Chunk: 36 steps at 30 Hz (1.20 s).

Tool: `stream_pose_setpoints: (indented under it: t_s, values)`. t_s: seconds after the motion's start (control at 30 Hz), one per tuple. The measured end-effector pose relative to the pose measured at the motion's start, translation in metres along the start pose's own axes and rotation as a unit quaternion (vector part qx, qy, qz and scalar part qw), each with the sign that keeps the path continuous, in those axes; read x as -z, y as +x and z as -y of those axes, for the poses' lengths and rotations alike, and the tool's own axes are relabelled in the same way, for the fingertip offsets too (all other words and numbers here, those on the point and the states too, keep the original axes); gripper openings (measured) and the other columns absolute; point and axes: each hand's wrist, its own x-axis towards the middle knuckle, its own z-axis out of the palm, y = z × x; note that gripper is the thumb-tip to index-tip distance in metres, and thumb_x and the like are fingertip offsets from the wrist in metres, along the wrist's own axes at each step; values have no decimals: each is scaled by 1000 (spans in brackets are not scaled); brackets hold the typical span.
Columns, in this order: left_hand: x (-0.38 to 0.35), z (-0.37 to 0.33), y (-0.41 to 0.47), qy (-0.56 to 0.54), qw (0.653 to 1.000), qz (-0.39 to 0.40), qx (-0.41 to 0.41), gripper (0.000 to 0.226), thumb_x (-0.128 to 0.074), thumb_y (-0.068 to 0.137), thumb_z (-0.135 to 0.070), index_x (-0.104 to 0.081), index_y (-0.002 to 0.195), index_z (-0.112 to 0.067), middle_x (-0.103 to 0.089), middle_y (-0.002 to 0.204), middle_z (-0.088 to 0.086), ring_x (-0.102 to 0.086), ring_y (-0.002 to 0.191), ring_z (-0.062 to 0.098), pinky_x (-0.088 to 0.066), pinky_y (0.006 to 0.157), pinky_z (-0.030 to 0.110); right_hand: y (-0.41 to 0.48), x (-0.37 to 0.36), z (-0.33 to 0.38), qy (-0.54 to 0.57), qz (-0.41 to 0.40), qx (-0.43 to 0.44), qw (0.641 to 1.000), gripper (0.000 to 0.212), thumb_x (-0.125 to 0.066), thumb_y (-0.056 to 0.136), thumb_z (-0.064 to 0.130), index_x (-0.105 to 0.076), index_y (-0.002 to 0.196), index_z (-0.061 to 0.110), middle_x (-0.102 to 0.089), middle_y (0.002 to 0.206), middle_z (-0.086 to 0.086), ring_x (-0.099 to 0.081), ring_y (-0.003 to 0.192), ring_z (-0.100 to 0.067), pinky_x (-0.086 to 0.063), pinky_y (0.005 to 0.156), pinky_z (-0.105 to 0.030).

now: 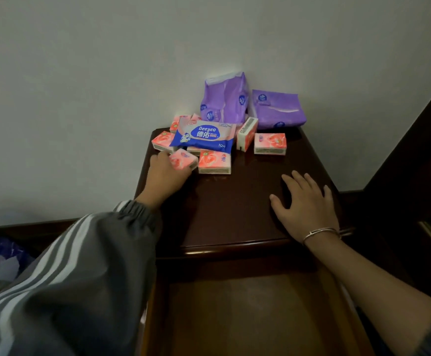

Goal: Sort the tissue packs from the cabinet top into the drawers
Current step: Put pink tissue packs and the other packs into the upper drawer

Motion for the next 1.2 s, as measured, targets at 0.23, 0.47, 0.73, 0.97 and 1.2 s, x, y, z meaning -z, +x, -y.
stream_pose_setpoints:
  t_s: [0.23,0.47,0.73,0.97,1.2]
  values:
    - [-14,-51,-3,97,966,123,-205,73,-67,71,-41,-41,133,-12,-47,130,9,-47,119,26,-39,101,42,0,3,1,8,-6,-6,1000,61,-37,86,57,-38,140,28,-34,151,3,-24,143,-18,-17,115,-49]
    - [-32,-54,-18,206,950,47,-228,64,-69,76,-41,-41,127,-14,-56,123,13,-56,109,31,-44,85,39,-3,3,1,32,-16,-7,999,57,-41,86,48,-42,138,25,-38,149,3,-27,141,-17,-17,115,-47]
    - [-5,5,-67,72,997,-17,-34,51,-73,70,-40,-49,104,-10,-49,106,10,-54,95,30,-36,70,31,-5,4,2,48,-36,1,998,51,-44,88,45,-49,132,21,-46,143,-1,-36,136,-19,-26,113,-44]
    - [-15,13,-83,11,994,-107,-4,54,-73,69,-41,-50,109,-12,-49,107,7,-52,100,26,-39,71,30,0,25,5,197,-127,63,970,32,-57,86,25,-60,116,16,-62,118,-4,-56,111,-25,-43,94,-38]
    - [-15,14,-82,-2,994,-108,-9,55,-72,71,-43,-50,112,-13,-48,109,5,-51,100,23,-39,71,29,100,41,66,7,-33,111,993,60,-53,87,42,-35,142,26,-35,146,-11,-31,133,-34,-34,103,-46]
